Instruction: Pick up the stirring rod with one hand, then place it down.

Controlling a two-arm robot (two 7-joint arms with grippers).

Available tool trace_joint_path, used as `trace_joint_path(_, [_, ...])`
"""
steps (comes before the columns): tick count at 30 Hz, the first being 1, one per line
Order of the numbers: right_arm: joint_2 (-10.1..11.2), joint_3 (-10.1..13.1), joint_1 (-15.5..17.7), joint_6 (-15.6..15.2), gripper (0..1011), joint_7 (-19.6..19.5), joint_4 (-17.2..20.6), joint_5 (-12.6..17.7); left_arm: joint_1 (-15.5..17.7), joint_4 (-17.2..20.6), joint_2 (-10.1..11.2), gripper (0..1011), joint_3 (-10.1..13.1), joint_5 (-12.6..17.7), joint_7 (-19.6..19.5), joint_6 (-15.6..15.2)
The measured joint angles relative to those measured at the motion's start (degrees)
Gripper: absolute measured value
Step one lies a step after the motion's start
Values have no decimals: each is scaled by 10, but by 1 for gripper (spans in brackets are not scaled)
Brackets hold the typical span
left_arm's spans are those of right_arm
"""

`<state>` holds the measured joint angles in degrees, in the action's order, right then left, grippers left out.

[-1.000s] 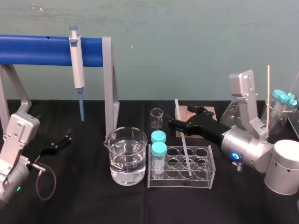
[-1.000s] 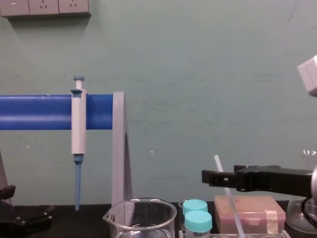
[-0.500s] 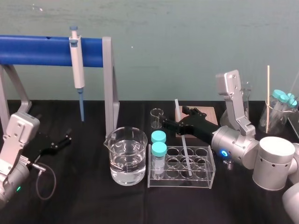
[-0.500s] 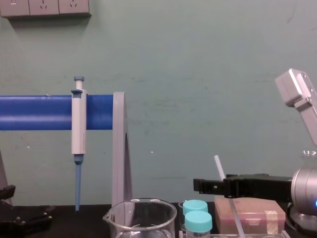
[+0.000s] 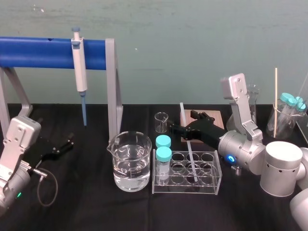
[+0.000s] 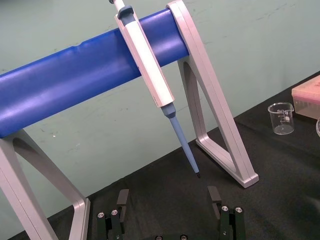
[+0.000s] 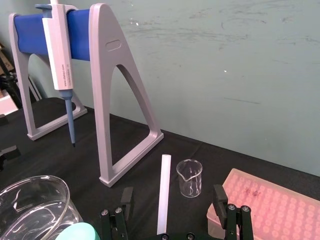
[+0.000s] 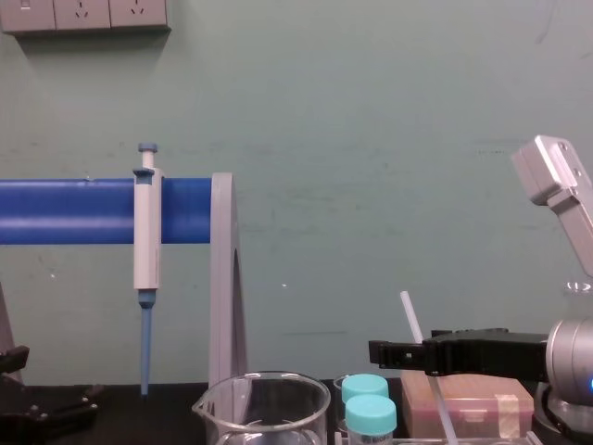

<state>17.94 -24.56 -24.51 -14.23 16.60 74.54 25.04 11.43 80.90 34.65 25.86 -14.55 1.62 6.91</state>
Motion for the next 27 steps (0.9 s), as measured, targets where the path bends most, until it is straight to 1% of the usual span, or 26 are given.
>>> trace_joint_path(4, [0, 0, 0, 0, 1000, 0, 0, 1, 0, 0, 0, 1000, 0, 0, 0, 0])
trace_joint_path(11, [0, 0, 1, 0, 863, 0, 1, 1, 0, 0, 0, 1000, 0, 0, 0, 0])
trace_joint_path(12, [0, 0, 1, 0, 823, 0, 1, 2, 0, 0, 0, 1000, 0, 0, 0, 0])
trace_joint_path(14, [0, 0, 1, 1, 788, 0, 1, 2, 0, 0, 0, 1000, 0, 0, 0, 0])
trace_joint_path(16, [0, 0, 1, 1, 696, 0, 1, 2, 0, 0, 0, 1000, 0, 0, 0, 0])
trace_joint_path(18, [0, 0, 1, 1, 656, 0, 1, 3, 0, 0, 0, 1000, 0, 0, 0, 0])
trace_joint_path(19, [0, 0, 1, 1, 595, 0, 1, 3, 0, 0, 0, 1000, 0, 0, 0, 0])
trace_joint_path(20, [0, 0, 1, 1, 595, 0, 1, 3, 0, 0, 0, 1000, 0, 0, 0, 0])
trace_joint_path(22, [0, 0, 1, 1, 512, 0, 1, 3, 0, 0, 0, 1000, 0, 0, 0, 0])
trace_joint_path(25, [0, 0, 1, 1, 433, 0, 1, 3, 0, 0, 0, 1000, 0, 0, 0, 0])
trace_joint_path(27, [0, 0, 1, 1, 352, 0, 1, 3, 0, 0, 0, 1000, 0, 0, 0, 0])
